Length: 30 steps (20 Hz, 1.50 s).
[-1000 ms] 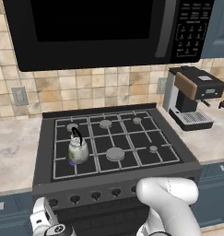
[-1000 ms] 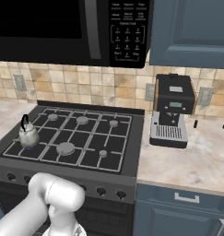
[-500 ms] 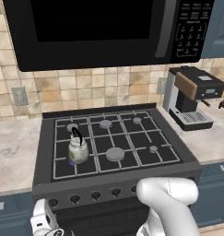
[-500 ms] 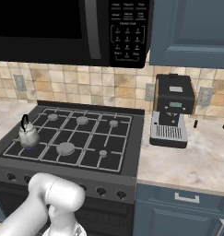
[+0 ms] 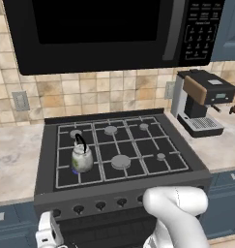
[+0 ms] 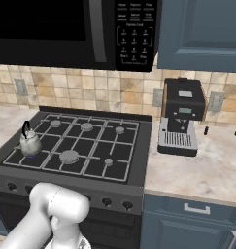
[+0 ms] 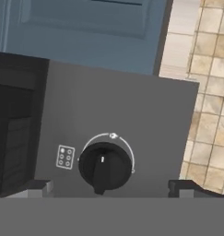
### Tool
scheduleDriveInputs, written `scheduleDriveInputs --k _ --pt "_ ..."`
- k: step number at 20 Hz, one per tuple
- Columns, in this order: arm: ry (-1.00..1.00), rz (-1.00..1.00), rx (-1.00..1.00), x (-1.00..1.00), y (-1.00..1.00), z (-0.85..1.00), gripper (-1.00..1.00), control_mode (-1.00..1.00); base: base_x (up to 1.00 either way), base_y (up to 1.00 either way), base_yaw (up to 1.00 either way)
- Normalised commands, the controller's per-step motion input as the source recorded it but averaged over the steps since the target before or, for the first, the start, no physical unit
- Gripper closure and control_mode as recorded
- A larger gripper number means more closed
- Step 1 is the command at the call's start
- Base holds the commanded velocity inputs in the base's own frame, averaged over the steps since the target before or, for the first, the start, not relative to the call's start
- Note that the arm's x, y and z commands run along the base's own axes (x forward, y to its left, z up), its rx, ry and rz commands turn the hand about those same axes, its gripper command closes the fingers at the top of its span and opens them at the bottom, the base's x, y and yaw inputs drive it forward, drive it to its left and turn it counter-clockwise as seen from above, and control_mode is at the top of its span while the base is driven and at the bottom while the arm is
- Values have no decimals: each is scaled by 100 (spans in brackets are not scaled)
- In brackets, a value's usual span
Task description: Lower the heat of the kettle.
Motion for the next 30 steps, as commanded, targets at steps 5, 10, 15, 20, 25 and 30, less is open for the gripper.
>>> scheduleDriveInputs --k 5,10,15,20,25,30 --pt "0 0 7 15 0 0 -100 -100 0 0 0" --pt "0 0 5 11 0 -8 -100 -100 0 0 0" --pt "0 0 5 9 0 -12 -100 -100 0 0 0" --pt "0 0 3 14 0 -11 -100 -100 0 0 0" --pt "0 0 3 14 0 -5 -100 -100 0 0 0" --pt "0 0 3 11 0 -5 -100 -100 0 0 0"
